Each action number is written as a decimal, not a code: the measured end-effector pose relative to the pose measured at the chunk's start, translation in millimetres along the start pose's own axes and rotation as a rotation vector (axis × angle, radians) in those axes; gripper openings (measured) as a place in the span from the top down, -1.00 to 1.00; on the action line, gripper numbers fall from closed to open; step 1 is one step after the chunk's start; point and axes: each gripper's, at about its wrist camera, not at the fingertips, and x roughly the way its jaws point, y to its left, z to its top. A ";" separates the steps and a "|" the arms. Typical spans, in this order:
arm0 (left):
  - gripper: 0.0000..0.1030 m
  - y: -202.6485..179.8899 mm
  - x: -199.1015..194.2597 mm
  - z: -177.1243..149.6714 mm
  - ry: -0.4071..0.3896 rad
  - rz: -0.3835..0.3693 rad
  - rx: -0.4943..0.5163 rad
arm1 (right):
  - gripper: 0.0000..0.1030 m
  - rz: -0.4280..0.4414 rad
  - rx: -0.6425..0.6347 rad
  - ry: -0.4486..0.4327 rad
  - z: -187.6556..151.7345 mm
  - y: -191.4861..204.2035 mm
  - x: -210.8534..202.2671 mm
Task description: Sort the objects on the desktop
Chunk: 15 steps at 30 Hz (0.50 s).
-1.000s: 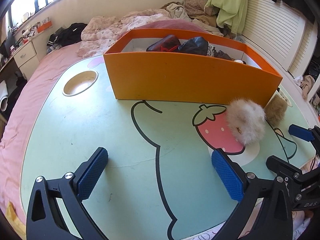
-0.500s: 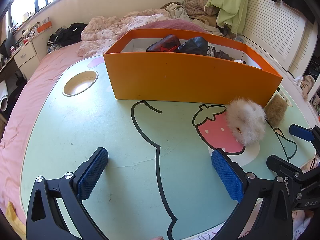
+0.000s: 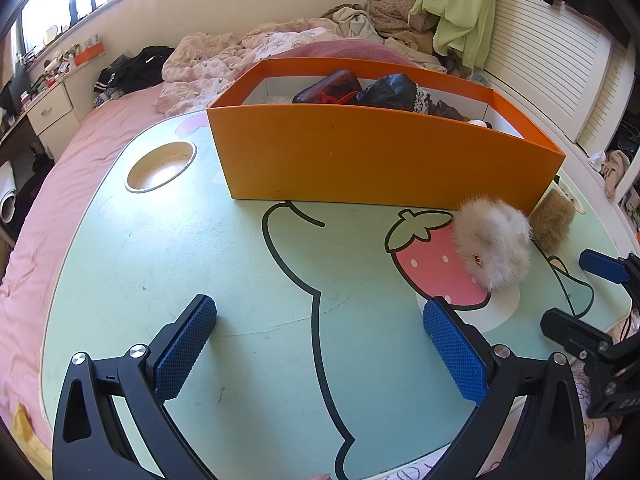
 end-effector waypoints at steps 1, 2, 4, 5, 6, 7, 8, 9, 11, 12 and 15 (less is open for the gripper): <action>-1.00 -0.1 -0.1 -0.1 0.000 0.000 0.000 | -0.99 0.007 0.005 -0.002 0.2 -3.0 -0.9; -1.00 -0.1 -0.2 -0.1 0.000 0.000 0.000 | -0.99 -0.001 0.008 0.001 0.0 -4.1 -1.5; -0.99 -0.1 -0.1 -0.1 0.000 0.000 0.000 | -0.99 -0.040 0.030 0.007 -0.9 -8.3 -2.4; -0.99 -0.3 -0.2 -0.1 0.000 0.001 0.001 | -0.99 -0.040 0.057 -0.001 -1.0 -12.6 -3.3; -0.99 0.3 -0.1 0.2 0.000 0.001 0.001 | -0.99 -0.042 0.076 -0.005 -0.4 -14.8 -3.5; -0.99 0.2 -0.1 0.2 0.000 0.000 0.001 | -1.00 -0.048 0.073 -0.004 0.1 -15.0 -3.3; -0.99 0.2 -0.2 0.2 0.000 0.000 0.001 | -1.00 -0.054 0.065 0.000 0.6 -13.7 -2.5; -0.99 0.2 -0.2 0.2 0.000 0.000 0.001 | -1.00 -0.060 0.050 0.005 1.3 -11.2 -1.2; -0.99 0.0 -0.3 0.1 0.000 0.001 0.002 | -1.00 -0.064 0.009 0.019 1.7 -6.6 1.9; -0.99 0.2 -0.1 0.1 0.000 0.000 0.002 | -1.00 -0.060 -0.017 0.025 2.0 -3.6 3.3; -0.99 -0.2 -0.4 0.0 -0.001 0.000 0.002 | -1.00 -0.024 -0.060 0.032 0.4 1.2 3.9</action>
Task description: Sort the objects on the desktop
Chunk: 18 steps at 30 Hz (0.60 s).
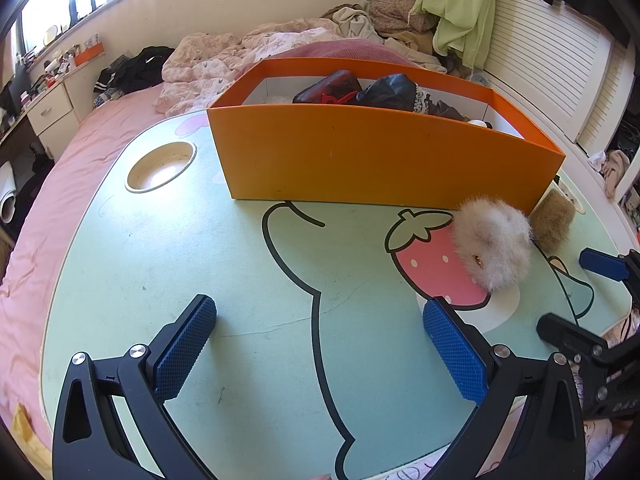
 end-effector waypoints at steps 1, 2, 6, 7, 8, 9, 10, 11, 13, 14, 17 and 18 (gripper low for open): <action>-1.00 0.3 0.2 0.0 0.000 0.000 0.000 | -1.00 0.003 -0.002 0.003 -0.2 0.6 -0.1; -0.99 0.2 0.1 0.0 0.000 0.000 0.000 | -1.00 0.008 -0.008 0.005 -1.0 0.9 -0.5; -1.00 0.3 0.1 0.0 -0.001 -0.002 0.001 | -0.94 0.030 -0.008 -0.022 -5.5 0.7 -4.8; -1.00 0.6 0.2 -0.1 0.000 -0.002 0.001 | -0.88 0.035 0.004 -0.036 -5.9 -0.9 -6.3; -1.00 0.5 0.1 -0.1 -0.001 -0.002 0.001 | -0.78 0.047 0.024 -0.058 -7.1 -3.2 -9.8; -0.99 0.5 0.3 -0.1 -0.001 -0.002 0.001 | -0.74 0.057 0.044 -0.077 -7.8 -5.9 -13.2; -0.99 0.1 -0.1 0.0 -0.001 -0.002 0.002 | -0.74 0.065 0.071 -0.107 -8.5 -9.8 -17.9; -0.99 0.1 -0.1 0.0 -0.001 -0.002 0.002 | -0.74 0.066 0.105 -0.144 -8.2 -15.3 -24.2; -0.99 0.1 -0.1 -0.1 -0.001 -0.002 0.002 | -0.74 0.048 0.169 -0.210 -7.1 -26.3 -35.6; -0.99 0.0 -0.1 -0.1 -0.001 -0.002 0.002 | -0.74 0.043 0.188 -0.226 -5.1 -29.2 -38.3; -1.00 0.2 -0.1 -0.1 -0.001 -0.002 0.002 | -0.75 0.019 0.198 -0.211 6.4 -30.2 -35.1; -0.99 -0.3 -0.2 -0.1 -0.001 -0.002 0.002 | -0.75 0.007 0.186 -0.198 12.9 -27.5 -31.4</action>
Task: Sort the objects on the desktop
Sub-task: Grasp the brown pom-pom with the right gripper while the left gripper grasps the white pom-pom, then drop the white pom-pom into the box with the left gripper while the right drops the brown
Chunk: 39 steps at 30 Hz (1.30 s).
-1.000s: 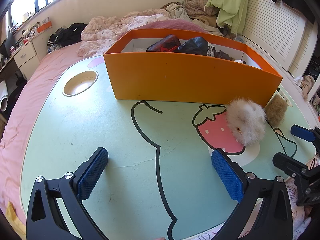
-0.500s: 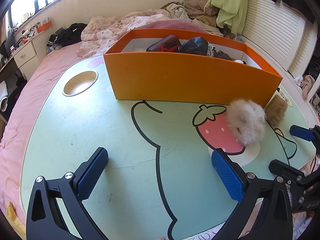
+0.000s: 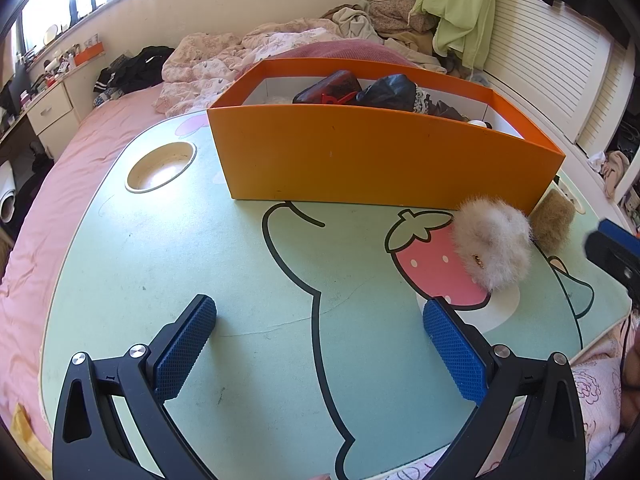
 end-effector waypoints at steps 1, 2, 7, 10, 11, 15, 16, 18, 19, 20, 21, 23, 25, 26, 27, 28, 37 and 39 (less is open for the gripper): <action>-0.99 0.6 0.1 0.0 0.000 0.000 0.000 | -0.75 -0.016 -0.010 0.006 6.8 1.5 6.0; -0.99 0.4 0.0 -0.1 0.000 0.000 0.000 | -0.75 -0.036 -0.018 0.017 11.6 3.1 10.6; -1.00 0.0 -0.1 0.0 0.000 0.000 0.002 | -0.75 -0.128 -0.038 0.069 30.1 6.3 37.0; -0.99 0.6 -0.1 -0.2 0.000 -0.001 0.001 | -0.19 -0.120 -0.042 0.139 25.8 2.5 52.2; -0.99 0.7 -0.1 -0.2 0.000 -0.001 0.002 | 0.17 -0.106 -0.042 0.156 22.1 2.5 54.6; -0.99 -0.4 -0.6 0.1 -0.005 -0.002 0.002 | 0.19 -0.060 -0.024 0.092 14.0 -1.9 38.3; -0.99 -0.3 -1.5 0.0 -0.009 -0.009 0.001 | 0.19 -0.051 -0.014 0.063 10.6 -4.1 29.6; -0.99 1.3 -5.1 0.0 -0.022 -0.037 -0.005 | 0.19 -0.029 -0.004 0.029 3.8 -6.0 18.3; -0.99 0.5 -8.9 0.1 -0.037 -0.047 -0.004 | 0.19 -0.010 0.000 0.015 -0.9 -5.8 11.9; -0.98 -2.7 -15.3 0.5 -0.061 -0.061 0.005 | 0.19 0.001 0.001 0.005 -3.1 -6.2 7.6; -0.97 -5.8 -20.9 1.7 -0.081 -0.085 0.015 | 0.19 0.007 0.003 -0.008 -4.6 -6.1 2.8; -0.97 -16.5 -34.2 5.8 -0.111 -0.181 0.043 | 0.19 -0.001 0.016 -0.058 -4.1 -6.6 -5.8; -0.97 -30.6 -39.5 12.9 -0.115 -0.217 0.087 | 0.19 -0.009 0.042 -0.093 -4.1 -9.0 -11.5; -0.96 -40.0 -38.9 17.8 -0.109 -0.209 0.116 | 0.19 -0.012 0.054 -0.102 -4.4 -10.0 -12.8; -0.92 -48.8 -36.5 22.9 -0.101 -0.199 0.140 | 0.19 -0.013 0.073 -0.109 -4.6 -12.8 -14.3; -0.86 -58.6 -30.5 29.4 -0.083 -0.196 0.166 | 0.19 -0.013 0.088 -0.115 -4.9 -15.7 -15.4; 0.51 -68.5 4.0 32.9 0.041 -0.281 0.176 | 0.18 0.007 0.116 -0.095 -3.1 -22.8 -14.7; 0.51 -58.0 -7.1 28.7 0.000 -0.293 0.140 | 0.18 0.008 0.105 -0.098 -2.4 -20.6 -16.0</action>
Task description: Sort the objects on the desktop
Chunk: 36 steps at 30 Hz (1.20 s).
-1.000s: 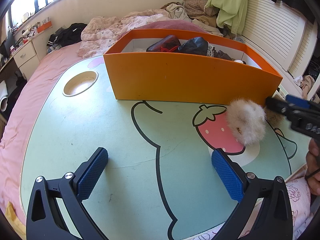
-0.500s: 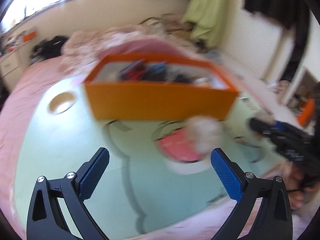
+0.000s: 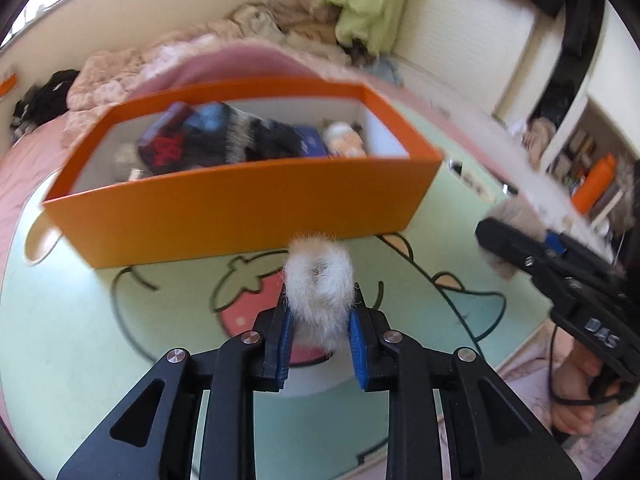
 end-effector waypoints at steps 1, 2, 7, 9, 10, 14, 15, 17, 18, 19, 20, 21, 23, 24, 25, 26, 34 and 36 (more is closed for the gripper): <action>0.51 5.3 -11.0 -3.2 -0.038 -0.011 -0.023 | 0.18 0.002 -0.006 -0.004 0.6 1.0 -0.3; 0.51 10.2 -20.7 -6.1 -0.067 -0.025 -0.042 | 0.18 0.003 -0.012 -0.007 1.3 2.3 -1.1; 0.51 28.7 -46.8 1.6 -0.128 -0.020 -0.089 | 0.18 0.073 -0.008 -0.018 14.4 10.3 -4.0; 0.51 36.4 -53.6 15.8 -0.144 0.003 -0.096 | 0.18 0.125 0.005 -0.015 28.2 17.8 -3.3; 0.51 41.7 -55.9 24.4 -0.149 0.011 -0.103 | 0.18 0.140 -0.002 -0.022 37.1 24.0 -3.0; 0.49 57.9 -48.6 64.6 -0.166 0.015 -0.152 | 0.17 0.151 -0.055 -0.025 76.2 50.7 12.8; 0.41 64.1 -42.7 71.0 -0.163 0.019 -0.170 | 0.16 0.162 -0.053 -0.006 83.5 54.8 20.3; 0.04 75.4 -32.9 82.2 -0.164 0.043 -0.234 | 0.06 0.160 -0.032 0.032 97.1 60.1 40.9; -0.26 80.1 -31.1 83.8 -0.173 0.052 -0.265 | -0.24 0.139 -0.018 0.039 100.3 60.2 49.0; -0.36 84.4 -29.8 83.5 -0.187 0.050 -0.290 | -0.40 0.116 0.003 0.047 102.5 59.0 57.9; -0.39 87.8 -29.7 81.2 -0.200 0.044 -0.304 | -0.55 0.103 0.029 0.055 103.2 56.1 65.6; -0.39 89.4 -30.4 77.3 -0.205 0.048 -0.312 | -0.55 0.097 0.046 0.061 102.6 53.3 69.0; -0.39 89.1 -33.8 67.3 -0.211 0.049 -0.299 | -0.55 0.097 0.074 0.064 97.2 45.6 67.5; -0.39 87.8 -36.5 60.9 -0.215 0.057 -0.287 | -0.55 0.103 0.078 0.052 93.3 43.3 62.8; -0.39 86.4 -38.7 55.3 -0.215 0.068 -0.276 | -0.55 0.096 0.070 0.039 88.4 42.6 56.7; -0.39 83.5 -42.0 47.3 -0.214 0.076 -0.260 | -0.55 0.082 0.053 0.028 82.9 43.4 50.4; -0.51 56.5 -39.9 -14.4 -0.103 0.145 -0.184 | -0.55 0.002 -0.117 0.124 21.3 63.4 24.9; -0.51 54.1 -29.2 -24.4 -0.059 0.200 -0.173 | -0.55 -0.043 -0.171 0.190 9.4 67.0 31.4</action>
